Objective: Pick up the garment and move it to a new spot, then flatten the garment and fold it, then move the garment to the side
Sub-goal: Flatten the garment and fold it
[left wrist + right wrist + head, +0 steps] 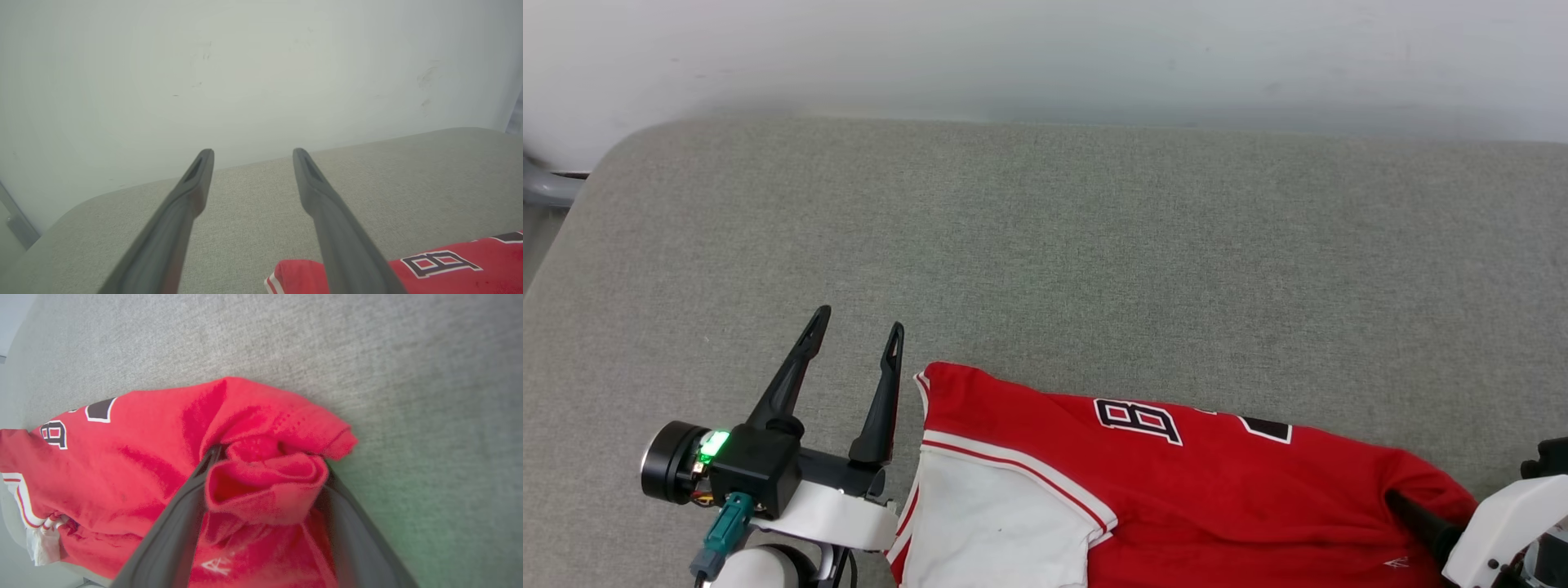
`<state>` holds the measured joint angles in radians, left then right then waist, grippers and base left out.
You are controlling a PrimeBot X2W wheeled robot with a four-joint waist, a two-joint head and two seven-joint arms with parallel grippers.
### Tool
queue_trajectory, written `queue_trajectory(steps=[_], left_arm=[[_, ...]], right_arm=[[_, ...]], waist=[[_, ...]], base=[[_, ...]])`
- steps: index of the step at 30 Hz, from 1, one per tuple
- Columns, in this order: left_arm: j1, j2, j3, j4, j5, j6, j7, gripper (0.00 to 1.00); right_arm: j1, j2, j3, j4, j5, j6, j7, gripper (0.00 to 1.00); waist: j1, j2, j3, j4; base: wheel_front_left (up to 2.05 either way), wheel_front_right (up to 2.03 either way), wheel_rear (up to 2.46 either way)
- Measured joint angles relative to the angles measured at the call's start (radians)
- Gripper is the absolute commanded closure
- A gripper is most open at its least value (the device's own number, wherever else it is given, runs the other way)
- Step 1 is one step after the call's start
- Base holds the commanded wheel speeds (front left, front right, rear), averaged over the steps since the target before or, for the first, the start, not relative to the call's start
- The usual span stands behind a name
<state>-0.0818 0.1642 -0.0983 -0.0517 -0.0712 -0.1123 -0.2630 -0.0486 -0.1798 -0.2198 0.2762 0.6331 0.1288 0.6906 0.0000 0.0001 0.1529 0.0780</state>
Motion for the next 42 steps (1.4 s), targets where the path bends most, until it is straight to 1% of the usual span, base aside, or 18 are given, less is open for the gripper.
queue_trajectory(steps=[1, 3, 4, 17, 21, 28, 31, 36, 42], left_arm=[[0.003, -0.002, 0.002, 0.002, 0.001, -0.002, 0.000, 0.00], [0.007, -0.006, 0.003, 0.006, 0.006, -0.004, 0.000, 0.00], [0.007, -0.007, 0.004, 0.007, 0.007, -0.007, 0.000, 0.00], [0.014, -0.010, 0.011, 0.018, 0.007, -0.016, 0.000, 0.00], [0.015, -0.010, 0.012, 0.021, 0.007, -0.017, 0.000, 0.00], [0.016, -0.015, 0.015, 0.026, 0.004, -0.017, 0.000, 0.00], [0.018, -0.020, 0.015, 0.031, -0.002, -0.017, 0.000, 0.00], [0.035, -0.034, 0.013, 0.038, -0.005, -0.017, 0.000, 0.00], [0.055, -0.046, 0.014, 0.041, -0.012, -0.017, 0.000, 0.00]], right_arm=[[0.000, 0.001, 0.008, 0.002, 0.003, 0.000, -0.003, 0.00], [0.000, -0.001, 0.018, 0.013, 0.008, 0.000, -0.013, 0.72], [0.000, -0.004, 0.023, 0.019, 0.007, 0.000, -0.021, 1.00], [-0.021, -0.058, 0.040, 0.120, -0.015, 0.005, -0.159, 1.00], [-0.037, -0.100, 0.033, 0.151, -0.039, 0.008, -0.199, 1.00], [-0.054, -0.202, -0.050, 0.208, -0.107, 0.003, -0.234, 1.00], [-0.066, -0.218, -0.074, 0.213, -0.120, 0.003, -0.241, 1.00], [-0.058, -0.217, -0.062, 0.170, -0.144, 0.003, -0.218, 1.00], [0.001, -0.195, -0.002, 0.007, -0.147, 0.002, -0.136, 1.00]], waist=[[0.0000, -0.0001, -0.003, -0.001], [0.0000, 0.0000, -0.008, -0.003], [0.0000, 0.0000, -0.010, -0.004], [0.0000, 0.0000, -0.020, -0.017], [0.0000, 0.0000, -0.023, -0.022], [0.0000, -0.0001, -0.033, -0.025], [0.0000, 0.0000, -0.042, -0.025], [0.0001, 0.0000, -0.067, -0.023], [0.0000, 0.0000, -0.100, -0.025]], base=[[0.00, 0.00, 0.00], [0.00, 0.00, 0.00], [0.00, 0.00, 0.00], [0.00, 0.00, 0.00], [0.00, 0.00, 0.00], [0.00, 0.00, 0.00], [0.00, 0.00, 0.00], [0.00, 0.00, 0.00], [0.00, 0.00, 0.00]])
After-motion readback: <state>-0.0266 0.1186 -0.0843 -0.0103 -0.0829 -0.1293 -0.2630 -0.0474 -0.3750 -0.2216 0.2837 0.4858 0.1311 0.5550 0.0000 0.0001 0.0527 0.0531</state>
